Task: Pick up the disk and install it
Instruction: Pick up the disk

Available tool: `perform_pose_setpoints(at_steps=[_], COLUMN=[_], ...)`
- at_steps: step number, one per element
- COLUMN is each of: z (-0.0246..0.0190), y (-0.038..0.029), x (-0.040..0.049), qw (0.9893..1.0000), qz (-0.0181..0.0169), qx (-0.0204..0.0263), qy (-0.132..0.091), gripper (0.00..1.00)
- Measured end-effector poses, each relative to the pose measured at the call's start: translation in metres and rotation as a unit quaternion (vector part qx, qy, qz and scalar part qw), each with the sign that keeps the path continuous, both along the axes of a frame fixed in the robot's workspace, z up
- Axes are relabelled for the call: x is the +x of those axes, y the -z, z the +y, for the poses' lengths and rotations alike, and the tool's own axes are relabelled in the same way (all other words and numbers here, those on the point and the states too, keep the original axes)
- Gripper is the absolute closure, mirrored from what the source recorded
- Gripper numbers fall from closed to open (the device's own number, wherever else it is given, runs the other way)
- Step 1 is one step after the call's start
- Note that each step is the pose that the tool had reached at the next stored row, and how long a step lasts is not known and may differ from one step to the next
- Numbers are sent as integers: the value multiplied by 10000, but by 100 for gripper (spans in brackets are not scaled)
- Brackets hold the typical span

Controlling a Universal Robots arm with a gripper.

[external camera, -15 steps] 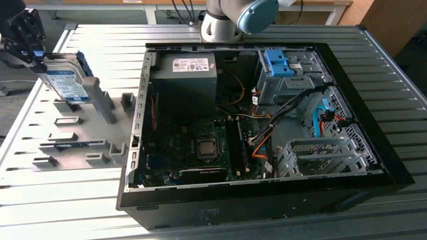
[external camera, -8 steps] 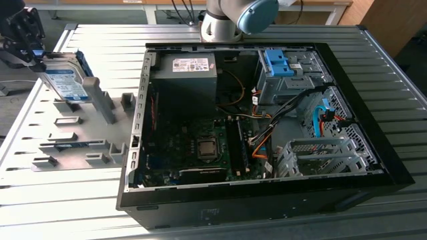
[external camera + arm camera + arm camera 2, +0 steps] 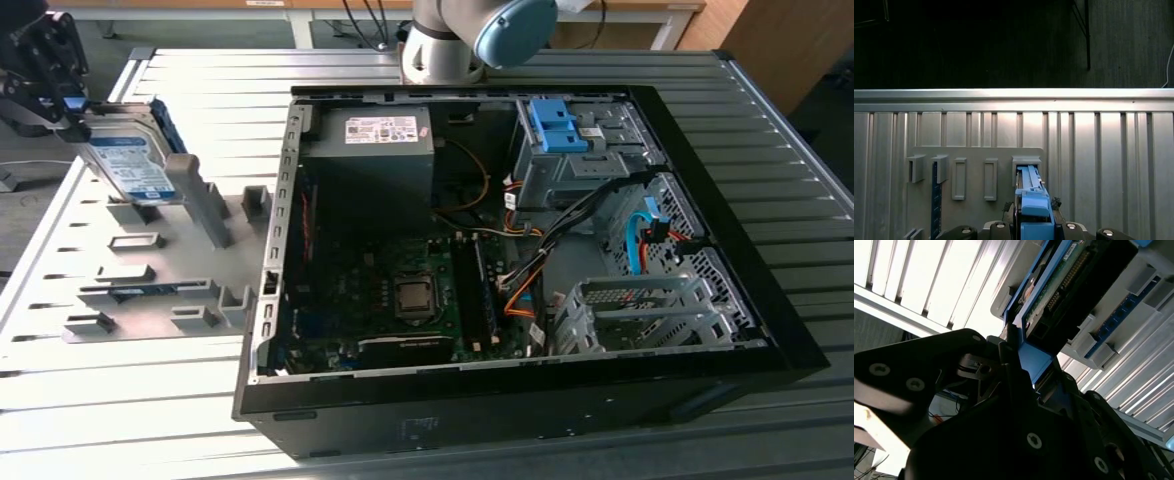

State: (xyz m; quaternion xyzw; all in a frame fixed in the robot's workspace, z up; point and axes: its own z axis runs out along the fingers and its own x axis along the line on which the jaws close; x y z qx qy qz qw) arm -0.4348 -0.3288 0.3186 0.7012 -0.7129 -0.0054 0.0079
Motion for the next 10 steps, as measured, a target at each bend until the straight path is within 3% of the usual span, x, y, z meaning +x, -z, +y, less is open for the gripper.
perform_pose_setpoints(at_steps=[10], z=[0], y=[-39], x=[0], qw=[10000], qz=[-1], qx=[0], qy=[0], gripper=[64])
